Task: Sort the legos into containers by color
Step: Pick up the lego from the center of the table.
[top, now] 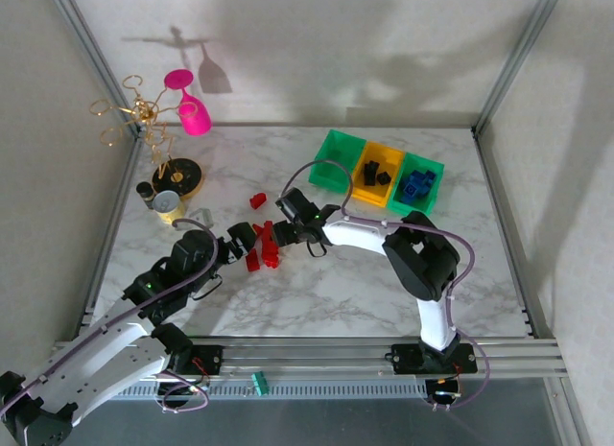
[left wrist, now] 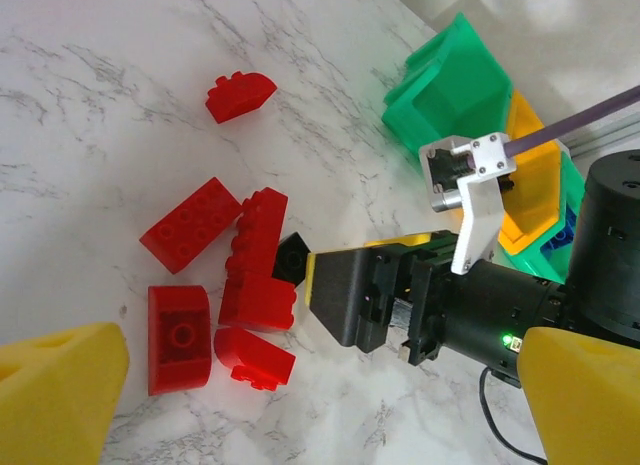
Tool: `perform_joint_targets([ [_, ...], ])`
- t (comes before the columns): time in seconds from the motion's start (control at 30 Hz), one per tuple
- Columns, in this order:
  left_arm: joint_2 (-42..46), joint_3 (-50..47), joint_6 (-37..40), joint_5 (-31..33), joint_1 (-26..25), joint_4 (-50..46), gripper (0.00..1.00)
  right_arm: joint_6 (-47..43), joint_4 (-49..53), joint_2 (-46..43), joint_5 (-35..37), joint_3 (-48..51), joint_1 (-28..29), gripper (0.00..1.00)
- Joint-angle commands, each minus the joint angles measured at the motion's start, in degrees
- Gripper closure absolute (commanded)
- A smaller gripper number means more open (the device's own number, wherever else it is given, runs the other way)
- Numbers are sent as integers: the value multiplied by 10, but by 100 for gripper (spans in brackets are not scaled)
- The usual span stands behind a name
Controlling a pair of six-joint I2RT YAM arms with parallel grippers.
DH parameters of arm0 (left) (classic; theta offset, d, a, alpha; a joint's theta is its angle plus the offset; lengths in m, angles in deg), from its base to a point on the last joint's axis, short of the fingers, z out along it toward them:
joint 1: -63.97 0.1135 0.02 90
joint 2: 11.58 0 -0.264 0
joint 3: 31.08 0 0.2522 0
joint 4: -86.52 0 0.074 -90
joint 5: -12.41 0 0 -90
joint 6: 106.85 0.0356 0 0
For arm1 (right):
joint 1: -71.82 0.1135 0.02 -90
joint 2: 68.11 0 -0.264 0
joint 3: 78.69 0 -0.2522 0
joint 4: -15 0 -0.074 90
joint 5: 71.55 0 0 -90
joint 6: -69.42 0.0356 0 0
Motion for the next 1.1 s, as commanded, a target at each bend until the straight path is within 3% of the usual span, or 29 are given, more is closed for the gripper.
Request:
perform_joint_targets([
  [0.0,8,-5,-3,21,5,-11,0,0,0,20,-12,-26,8,29],
  [0.7,8,-9,-4,21,5,-9,0,-22,23,80,-53,-75,17,27],
  [1.07,8,-9,-3,22,5,-9,0,11,56,73,-26,-72,-8,47],
])
